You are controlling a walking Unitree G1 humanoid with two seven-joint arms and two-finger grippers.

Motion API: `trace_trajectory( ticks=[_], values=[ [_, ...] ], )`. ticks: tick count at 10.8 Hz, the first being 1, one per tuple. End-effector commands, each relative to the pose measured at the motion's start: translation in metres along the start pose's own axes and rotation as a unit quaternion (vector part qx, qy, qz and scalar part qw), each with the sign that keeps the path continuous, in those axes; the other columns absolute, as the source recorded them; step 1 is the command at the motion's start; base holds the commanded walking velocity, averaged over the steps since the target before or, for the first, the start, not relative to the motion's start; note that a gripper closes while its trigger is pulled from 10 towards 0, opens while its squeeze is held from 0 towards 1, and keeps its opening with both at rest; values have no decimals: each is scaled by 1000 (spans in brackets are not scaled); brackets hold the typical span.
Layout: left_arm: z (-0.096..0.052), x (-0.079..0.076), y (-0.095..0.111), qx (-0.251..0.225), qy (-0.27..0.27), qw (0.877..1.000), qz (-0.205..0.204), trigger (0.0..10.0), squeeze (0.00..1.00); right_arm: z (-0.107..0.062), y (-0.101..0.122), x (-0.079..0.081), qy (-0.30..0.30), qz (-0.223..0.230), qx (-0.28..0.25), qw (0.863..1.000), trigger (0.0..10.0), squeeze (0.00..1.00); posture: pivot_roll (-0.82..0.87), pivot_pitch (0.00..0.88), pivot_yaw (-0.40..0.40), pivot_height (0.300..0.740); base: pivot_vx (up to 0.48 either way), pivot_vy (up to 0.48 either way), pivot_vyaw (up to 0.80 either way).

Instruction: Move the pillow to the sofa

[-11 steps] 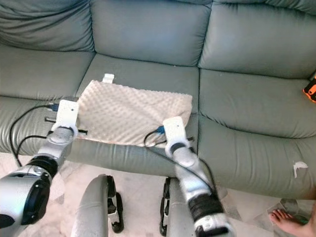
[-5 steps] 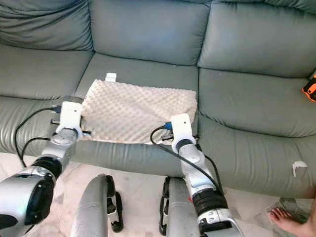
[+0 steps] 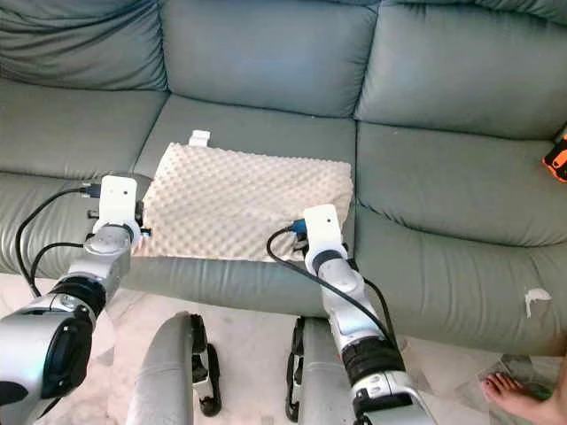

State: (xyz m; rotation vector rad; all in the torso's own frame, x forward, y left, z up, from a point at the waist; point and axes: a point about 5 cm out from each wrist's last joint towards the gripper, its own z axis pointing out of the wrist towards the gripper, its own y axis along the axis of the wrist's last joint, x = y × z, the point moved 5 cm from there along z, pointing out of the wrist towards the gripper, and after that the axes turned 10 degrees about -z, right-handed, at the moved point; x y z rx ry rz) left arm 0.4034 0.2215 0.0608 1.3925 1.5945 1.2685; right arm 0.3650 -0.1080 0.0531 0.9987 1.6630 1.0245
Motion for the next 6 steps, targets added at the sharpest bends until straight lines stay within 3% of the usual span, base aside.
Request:
trace_trajectory(
  ticks=[1,3,6],
  values=[
    [1,0,7,-11,-4,1000,-10,10000,1000,0,-3,3,5,10,5,1000,10000,1000,-89,237,-20,645,0,0,0],
    [1,-8,22,-42,-27,998,-28,10000,1000,1,-2,3,6,11,2,1000,10000,1000,-78,212,-14,645,0,0,0],
    [-6,-14,19,-66,-61,995,-32,10000,1000,0,0,11,9,39,1,999,10000,1000,-61,153,0,645,0,0,0]
  ],
)
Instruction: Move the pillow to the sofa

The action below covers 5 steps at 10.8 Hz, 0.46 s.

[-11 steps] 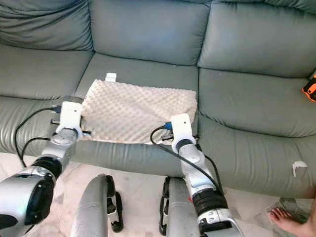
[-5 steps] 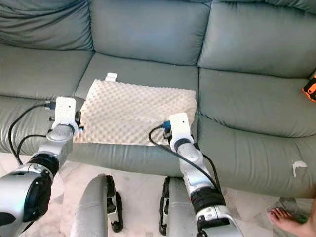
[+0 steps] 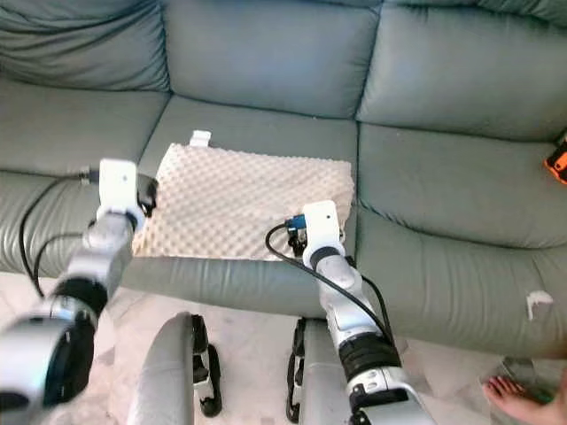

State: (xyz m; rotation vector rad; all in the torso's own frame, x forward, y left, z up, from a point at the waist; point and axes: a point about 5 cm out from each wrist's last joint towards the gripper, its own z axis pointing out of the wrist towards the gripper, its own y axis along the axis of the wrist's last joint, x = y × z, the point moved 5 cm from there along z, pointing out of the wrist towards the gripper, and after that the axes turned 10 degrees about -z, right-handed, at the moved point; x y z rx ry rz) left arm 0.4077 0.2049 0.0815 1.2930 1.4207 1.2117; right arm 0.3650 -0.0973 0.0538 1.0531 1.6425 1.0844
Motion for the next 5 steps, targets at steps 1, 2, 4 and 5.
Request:
trace_trajectory(
  ticks=[1,2,4,5],
  values=[
    [-3,3,-5,4,-1,1000,2,10000,1000,-4,-7,7,9,14,9,1000,10000,1000,-56,143,-1,645,0,0,0],
    [-8,3,-8,0,-6,1000,1,10000,1000,-8,-12,14,13,28,19,999,10000,1000,-53,116,3,645,0,0,0],
    [-22,-8,-11,-11,-35,999,-14,10000,1000,-17,-19,9,-1,55,39,998,10000,1000,-48,78,6,645,0,0,0],
    [-32,-17,-14,-13,-51,998,-28,10000,1000,-25,-24,4,-12,67,49,996,10000,1000,-40,52,4,645,0,0,0]
  ],
)
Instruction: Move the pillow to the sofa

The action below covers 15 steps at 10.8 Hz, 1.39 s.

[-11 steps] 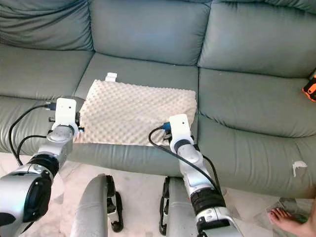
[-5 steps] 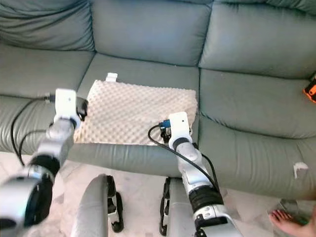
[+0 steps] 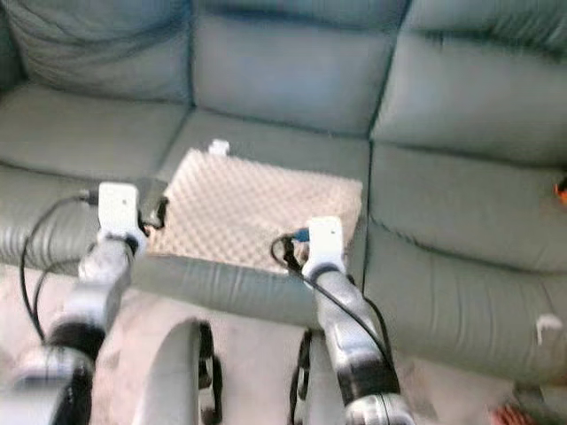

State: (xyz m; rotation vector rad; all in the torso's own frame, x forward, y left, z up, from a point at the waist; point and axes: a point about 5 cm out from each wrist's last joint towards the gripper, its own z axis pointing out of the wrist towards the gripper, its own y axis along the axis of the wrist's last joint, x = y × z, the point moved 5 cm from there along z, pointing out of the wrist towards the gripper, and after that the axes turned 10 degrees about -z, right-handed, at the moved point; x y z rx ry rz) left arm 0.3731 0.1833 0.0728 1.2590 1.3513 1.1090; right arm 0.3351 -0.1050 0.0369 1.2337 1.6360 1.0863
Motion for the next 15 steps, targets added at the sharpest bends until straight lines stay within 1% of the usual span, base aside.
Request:
trace_trajectory(
  ticks=[1,2,3,5,6,7,8,9,10,11,12,14,15],
  values=[
    [-4,-7,-1,2,-14,1000,-1,10000,1000,-5,-3,-2,-5,12,6,1000,10000,1000,-34,37,3,645,0,0,0],
    [-24,-21,-6,2,-35,999,-14,10000,1000,-22,-7,-5,-9,19,5,1000,10000,1000,-23,6,-2,645,0,0,0],
    [-37,-28,-11,4,-41,999,-29,10000,1000,-36,-7,-10,-10,13,-7,1000,10000,1000,-16,0,-5,645,0,0,0],
    [-52,-36,-12,-2,-46,998,-42,10000,1000,-57,13,-22,-10,-14,-80,997,10000,1000,-15,0,1,645,0,0,0],
    [-63,-42,-6,-13,-58,997,-49,10000,1000,-72,19,-32,-24,-32,-111,993,10000,1000,-14,0,6,645,0,0,0],
    [-66,-41,-5,-17,-56,997,-42,10000,1000,-77,20,-35,-32,-40,-119,992,10000,1000,-14,0,6,645,0,0,0],
    [-70,-42,-5,-18,-69,997,-31,10000,1000,-83,18,-41,-49,-36,-124,990,10000,1000,-19,0,13,645,0,0,0],
    [-68,-40,-5,-14,-64,997,-34,10000,1000,-85,21,-34,-25,-7,-139,990,10000,1000,-21,0,18,645,0,0,0],
    [-64,-44,-3,-16,-66,997,-37,10000,0,-82,30,-30,-14,-16,-157,987,10000,0,-26,0,25,650,0,0,0],
    [-61,-53,-2,-15,-80,996,-40,10000,0,-74,39,-31,-22,-18,-169,985,10000,0,-28,0,23,665,0,0,0],
    [-58,-56,-6,-11,-87,995,-39,10000,0,-67,43,-33,-26,-20,-173,984,10000,0,-29,0,21,685,0,0,0],
    [-55,-57,-6,-11,-83,996,-42,10000,0,-62,46,-35,-23,-17,-175,984,10000,0,-27,0,14,710,0,0,0],
    [-55,-57,-12,-5,-77,996,-40,10000,0,-59,43,-32,-18,-18,-172,985,10000,0,-29,0,10,725,0,0,0]
  ],
)
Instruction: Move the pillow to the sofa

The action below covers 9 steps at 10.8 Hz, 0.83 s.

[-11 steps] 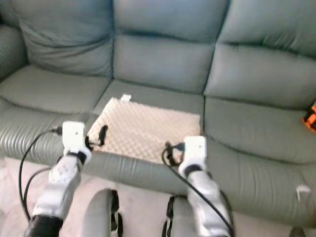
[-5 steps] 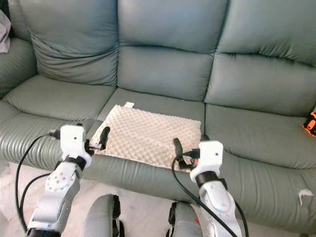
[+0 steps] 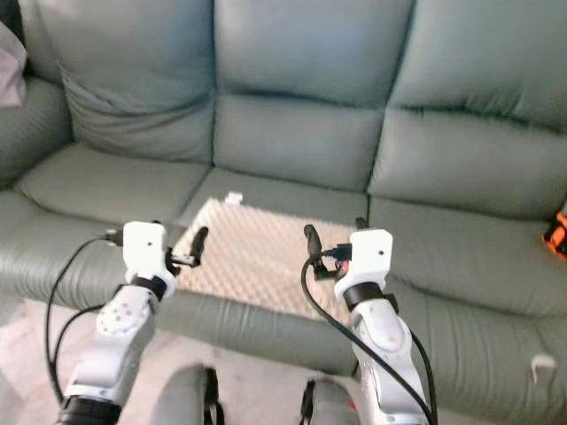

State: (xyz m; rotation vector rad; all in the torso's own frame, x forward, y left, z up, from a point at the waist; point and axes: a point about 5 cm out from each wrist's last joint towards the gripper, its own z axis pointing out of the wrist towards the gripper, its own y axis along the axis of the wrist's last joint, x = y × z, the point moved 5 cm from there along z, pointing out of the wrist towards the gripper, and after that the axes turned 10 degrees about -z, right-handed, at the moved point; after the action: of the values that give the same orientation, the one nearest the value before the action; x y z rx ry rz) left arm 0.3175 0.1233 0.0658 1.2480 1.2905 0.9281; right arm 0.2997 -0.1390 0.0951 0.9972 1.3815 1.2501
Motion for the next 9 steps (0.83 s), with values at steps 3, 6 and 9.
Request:
trace_trajectory(
  ticks=[3,6,9],
  values=[
    [12,-2,-2,1,12,1000,5,10000,0,15,1,-13,-6,-5,-6,1000,10000,0,-31,0,-10,740,0,0,0],
    [12,8,-8,4,30,1000,6,10000,0,12,-21,-20,-16,-4,29,999,10000,0,-27,0,-11,740,0,0,0],
    [16,8,-9,8,33,999,-11,10000,0,18,-19,-12,-4,6,21,1000,10000,0,-36,0,0,740,0,197,0]
  ],
)
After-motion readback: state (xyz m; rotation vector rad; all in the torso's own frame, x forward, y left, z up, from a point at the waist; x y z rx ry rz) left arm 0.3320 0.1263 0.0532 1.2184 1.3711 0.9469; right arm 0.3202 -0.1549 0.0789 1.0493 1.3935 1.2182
